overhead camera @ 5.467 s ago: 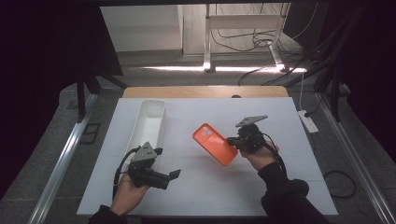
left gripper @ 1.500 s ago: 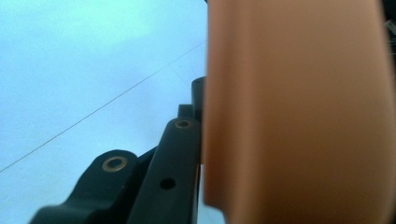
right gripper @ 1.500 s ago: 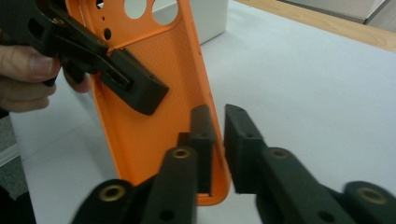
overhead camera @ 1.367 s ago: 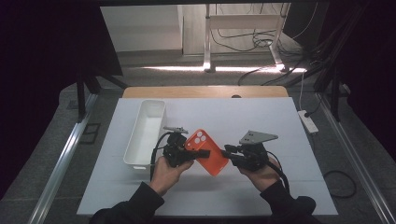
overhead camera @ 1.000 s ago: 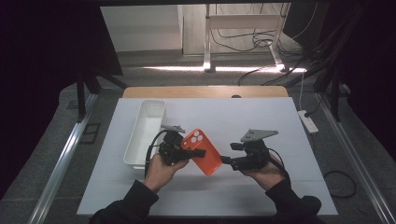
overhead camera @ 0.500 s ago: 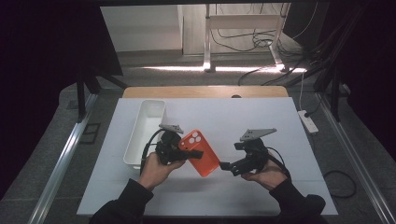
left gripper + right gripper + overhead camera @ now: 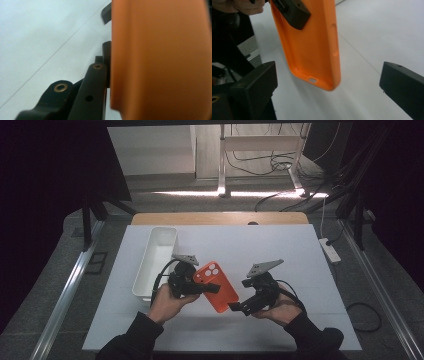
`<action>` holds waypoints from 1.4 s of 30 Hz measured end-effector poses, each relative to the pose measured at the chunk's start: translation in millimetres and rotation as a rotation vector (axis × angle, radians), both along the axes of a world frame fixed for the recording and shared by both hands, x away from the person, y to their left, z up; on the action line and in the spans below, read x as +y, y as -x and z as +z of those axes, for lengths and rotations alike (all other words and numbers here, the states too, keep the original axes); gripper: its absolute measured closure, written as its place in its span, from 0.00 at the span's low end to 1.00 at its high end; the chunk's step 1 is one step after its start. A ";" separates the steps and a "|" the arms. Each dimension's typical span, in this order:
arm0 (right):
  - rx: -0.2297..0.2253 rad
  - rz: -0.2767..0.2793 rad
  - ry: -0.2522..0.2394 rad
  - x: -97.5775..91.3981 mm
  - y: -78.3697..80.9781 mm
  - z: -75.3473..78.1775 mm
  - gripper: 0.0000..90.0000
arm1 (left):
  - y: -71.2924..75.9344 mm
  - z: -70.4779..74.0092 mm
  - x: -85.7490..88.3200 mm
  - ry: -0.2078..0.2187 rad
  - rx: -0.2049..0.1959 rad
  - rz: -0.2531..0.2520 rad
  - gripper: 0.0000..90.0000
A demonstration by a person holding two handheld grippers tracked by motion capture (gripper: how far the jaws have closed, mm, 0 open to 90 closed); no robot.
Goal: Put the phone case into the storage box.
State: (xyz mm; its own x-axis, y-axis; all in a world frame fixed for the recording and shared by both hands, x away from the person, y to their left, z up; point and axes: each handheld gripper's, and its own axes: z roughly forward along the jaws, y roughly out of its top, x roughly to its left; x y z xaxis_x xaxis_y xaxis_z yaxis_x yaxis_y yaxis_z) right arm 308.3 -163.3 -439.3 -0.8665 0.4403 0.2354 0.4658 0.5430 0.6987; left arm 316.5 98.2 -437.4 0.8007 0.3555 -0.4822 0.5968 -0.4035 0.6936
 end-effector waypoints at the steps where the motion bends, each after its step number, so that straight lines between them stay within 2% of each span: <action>1: 0.005 0.006 0.001 1.1 0.2 -0.8 0.05 | 0.9 0.7 -1.0 0.003 -0.001 -0.004 0.96; 3: 0.005 0.032 0.006 3.4 0.8 -2.5 0.09 | 1.4 1.5 -1.7 0.003 -0.003 -0.014 0.96; 8: -0.003 0.080 -0.016 6.9 2.6 -3.3 0.29 | 4.0 4.0 -5.4 0.017 -0.006 -0.048 0.96; 11: 0.004 0.095 -0.032 7.7 2.2 -3.3 0.35 | 4.4 3.9 -6.8 0.014 -0.004 -0.060 0.96; 16: 0.039 0.142 -0.041 11.5 1.6 -5.9 0.54 | 5.5 4.1 -9.7 0.036 -0.003 -0.094 0.96; 17: 0.039 0.142 -0.041 11.5 1.6 -5.9 0.54 | 5.5 4.1 -9.7 0.036 -0.003 -0.094 0.96; 21: 0.077 0.181 -0.081 12.3 0.5 -5.7 0.72 | 5.5 3.1 -10.2 0.040 -0.005 -0.101 0.95; 23: 0.092 0.189 -0.090 11.7 -0.3 -5.8 0.79 | 5.1 2.9 -9.5 0.061 -0.004 -0.108 0.94; 25: 0.098 0.194 -0.099 10.2 -1.6 -5.8 0.89 | 5.1 3.5 -9.4 0.080 -0.003 -0.113 0.86; 26: 0.092 0.205 -0.099 9.0 -1.5 -4.7 0.93 | 6.0 4.8 -9.9 0.069 -0.027 -0.100 0.82; 28: 0.094 0.212 -0.099 9.7 -0.2 -4.0 0.94 | 6.1 4.8 -10.1 0.068 -0.033 -0.092 0.80; 29: 0.074 0.203 -0.084 11.4 2.6 -2.7 0.95 | 6.1 4.1 -9.7 0.076 -0.039 -0.081 0.76; 30: 0.074 0.203 -0.084 11.4 2.6 -2.7 0.95 | 6.1 4.1 -9.7 0.076 -0.039 -0.081 0.74; 31: 0.056 0.189 -0.081 11.2 3.4 -2.0 0.95 | 6.5 4.6 -9.4 0.065 -0.059 -0.060 0.69; 33: 0.053 0.178 -0.085 10.7 3.1 -1.8 0.95 | 7.0 6.0 -8.6 0.060 -0.078 -0.043 0.66; 35: 0.033 0.151 -0.091 7.7 1.6 -0.6 0.95 | 8.6 8.5 -8.4 0.053 -0.104 -0.020 0.53; 37: 0.028 0.146 -0.092 6.9 1.2 -0.2 0.95 | 8.9 9.1 -8.4 0.056 -0.109 -0.011 0.46; 40: 0.009 0.125 -0.091 3.8 0.7 0.8 0.95 | 8.5 8.8 -7.5 0.049 -0.127 0.016 0.40; 41: -0.006 0.108 -0.085 1.8 1.4 1.9 0.95 | 8.5 8.7 -7.1 0.044 -0.133 0.027 0.34; 42: -0.006 0.108 -0.085 1.8 1.4 1.9 0.95 | 8.6 8.7 -6.5 0.035 -0.143 0.045 0.34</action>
State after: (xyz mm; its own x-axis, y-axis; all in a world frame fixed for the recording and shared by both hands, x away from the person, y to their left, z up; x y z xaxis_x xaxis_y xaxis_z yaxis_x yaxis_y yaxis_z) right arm 306.8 -161.6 -437.3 -0.9094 0.3225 0.2625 0.4030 0.5284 0.7472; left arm 307.9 91.7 -428.7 0.8460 0.3772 -0.3769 0.5074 -0.3524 0.7864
